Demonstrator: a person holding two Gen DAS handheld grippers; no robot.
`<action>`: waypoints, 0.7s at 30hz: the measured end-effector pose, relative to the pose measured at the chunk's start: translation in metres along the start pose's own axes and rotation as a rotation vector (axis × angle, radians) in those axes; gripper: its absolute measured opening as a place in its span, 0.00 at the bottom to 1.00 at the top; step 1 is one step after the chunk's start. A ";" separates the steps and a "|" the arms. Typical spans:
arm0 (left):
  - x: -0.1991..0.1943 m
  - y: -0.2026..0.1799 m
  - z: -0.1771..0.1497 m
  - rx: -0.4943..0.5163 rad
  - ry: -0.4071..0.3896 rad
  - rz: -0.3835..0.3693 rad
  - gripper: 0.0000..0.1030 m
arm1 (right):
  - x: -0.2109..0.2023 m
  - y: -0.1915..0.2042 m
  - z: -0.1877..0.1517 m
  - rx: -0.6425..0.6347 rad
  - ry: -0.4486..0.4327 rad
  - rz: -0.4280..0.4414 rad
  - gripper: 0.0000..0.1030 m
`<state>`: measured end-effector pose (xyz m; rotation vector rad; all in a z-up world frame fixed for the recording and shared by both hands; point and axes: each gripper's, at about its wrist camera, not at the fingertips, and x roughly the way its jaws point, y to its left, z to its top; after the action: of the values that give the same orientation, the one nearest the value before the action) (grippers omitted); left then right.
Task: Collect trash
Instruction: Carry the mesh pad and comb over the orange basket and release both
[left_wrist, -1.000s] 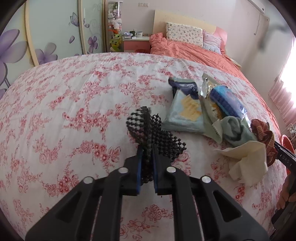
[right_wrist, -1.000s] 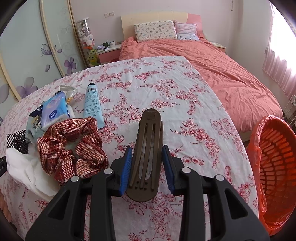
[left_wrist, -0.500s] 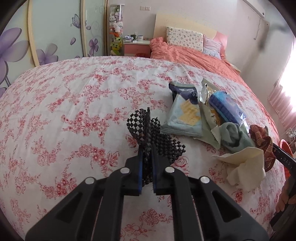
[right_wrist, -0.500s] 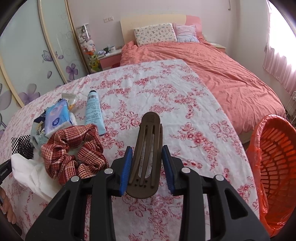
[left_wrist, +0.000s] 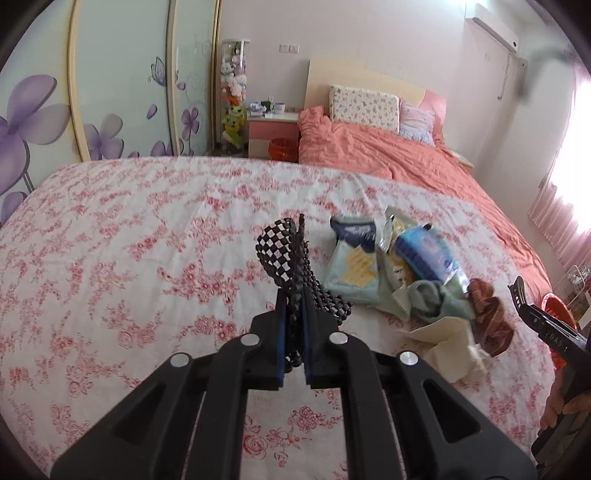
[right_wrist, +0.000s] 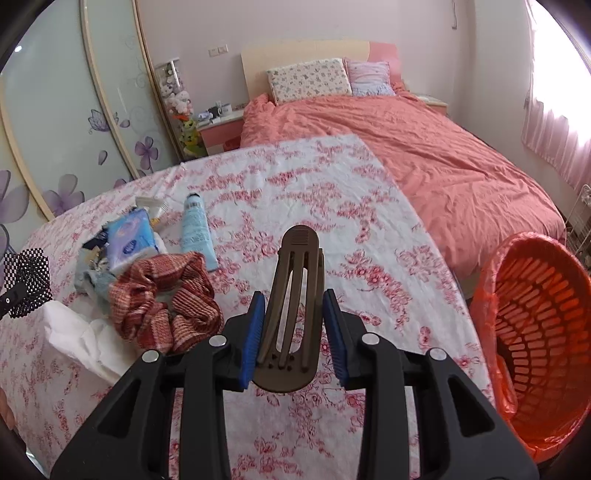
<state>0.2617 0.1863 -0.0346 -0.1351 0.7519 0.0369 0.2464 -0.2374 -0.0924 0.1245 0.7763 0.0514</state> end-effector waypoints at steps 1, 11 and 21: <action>-0.005 -0.001 0.002 0.001 -0.010 -0.004 0.08 | -0.003 0.000 0.001 -0.001 -0.007 0.002 0.32; -0.047 -0.034 0.019 0.039 -0.084 -0.048 0.08 | -0.053 -0.005 0.015 0.005 -0.124 0.019 0.32; -0.073 -0.099 0.028 0.101 -0.126 -0.158 0.08 | -0.097 -0.028 0.018 0.033 -0.222 -0.008 0.32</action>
<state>0.2354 0.0935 0.0456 -0.0942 0.6143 -0.1415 0.1904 -0.2753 -0.0160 0.1552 0.5557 0.0168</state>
